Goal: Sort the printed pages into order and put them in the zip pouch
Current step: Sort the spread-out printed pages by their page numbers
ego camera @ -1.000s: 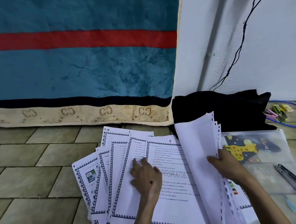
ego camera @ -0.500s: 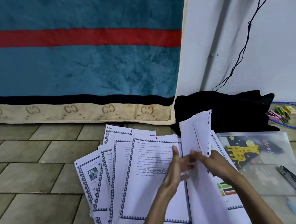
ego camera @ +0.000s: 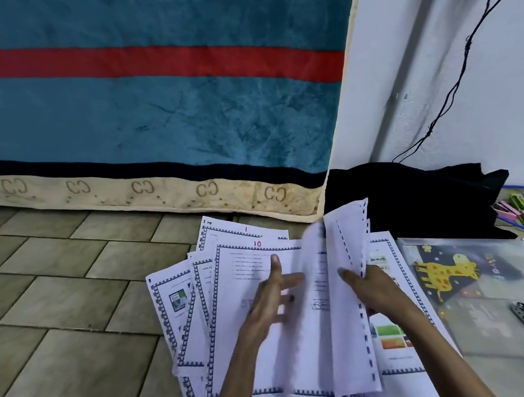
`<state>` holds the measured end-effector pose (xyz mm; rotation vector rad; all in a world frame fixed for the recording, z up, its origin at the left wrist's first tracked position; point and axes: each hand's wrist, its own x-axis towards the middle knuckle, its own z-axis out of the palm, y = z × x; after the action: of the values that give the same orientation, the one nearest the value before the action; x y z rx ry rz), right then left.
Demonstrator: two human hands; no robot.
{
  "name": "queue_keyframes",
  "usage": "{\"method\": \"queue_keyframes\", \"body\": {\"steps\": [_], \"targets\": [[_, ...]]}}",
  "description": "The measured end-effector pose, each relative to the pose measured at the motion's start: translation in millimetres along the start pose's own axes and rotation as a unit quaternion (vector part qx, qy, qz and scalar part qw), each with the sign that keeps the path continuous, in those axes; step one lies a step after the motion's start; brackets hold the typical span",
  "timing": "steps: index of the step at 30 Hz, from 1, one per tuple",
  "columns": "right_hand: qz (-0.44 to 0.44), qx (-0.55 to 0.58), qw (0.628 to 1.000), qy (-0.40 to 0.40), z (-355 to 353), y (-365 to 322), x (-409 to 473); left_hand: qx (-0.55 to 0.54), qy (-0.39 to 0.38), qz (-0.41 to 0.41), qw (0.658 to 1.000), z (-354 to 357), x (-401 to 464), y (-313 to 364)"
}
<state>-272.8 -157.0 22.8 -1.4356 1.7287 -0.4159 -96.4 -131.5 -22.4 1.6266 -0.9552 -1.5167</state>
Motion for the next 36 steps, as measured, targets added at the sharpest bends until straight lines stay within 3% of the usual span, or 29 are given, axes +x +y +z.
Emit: {"method": "queue_keyframes", "body": {"steps": [2,7,9,11,13,14,16,19,24,27,30,33,36], "targets": [[0.014,0.010,1.000,-0.020,4,-9,-5,-0.083,-0.081,-0.015,0.993,17,0,2],[0.050,0.051,0.997,-0.042,12,-24,-11,-0.092,-0.140,0.003,0.986,41,-4,-2],[0.032,-0.016,0.999,-0.023,15,-18,-6,-0.082,-0.085,0.025,0.993,27,-3,-9],[0.030,-0.036,0.999,-0.006,20,-11,1,0.064,0.111,0.070,0.989,3,2,-19],[0.029,-0.042,0.999,0.012,27,-9,5,0.212,0.292,0.058,0.931,-25,0,-28],[0.023,-0.056,0.998,0.026,32,-10,7,0.225,0.330,0.031,0.916,-38,-2,-31],[-0.004,-0.103,0.993,0.051,45,-12,13,0.189,0.345,-0.011,0.919,-54,0,-36],[-0.074,-0.161,0.982,0.072,63,-22,14,0.102,0.339,0.015,0.935,-65,6,-37],[-0.183,-0.200,0.962,0.033,106,-21,19,0.076,0.295,0.027,0.952,-82,4,-36],[-0.181,-0.291,0.939,0.005,132,1,22,0.164,0.343,0.022,0.925,-101,4,-36],[-0.162,-0.334,0.929,0.012,141,20,22,0.186,0.404,-0.028,0.895,-119,-1,-38],[-0.161,-0.339,0.927,0.012,134,23,16,0.163,0.390,-0.081,0.902,-126,-2,-47],[-0.168,-0.301,0.938,0.028,127,-4,23,0.103,0.399,-0.069,0.908,-135,3,-60]]}}
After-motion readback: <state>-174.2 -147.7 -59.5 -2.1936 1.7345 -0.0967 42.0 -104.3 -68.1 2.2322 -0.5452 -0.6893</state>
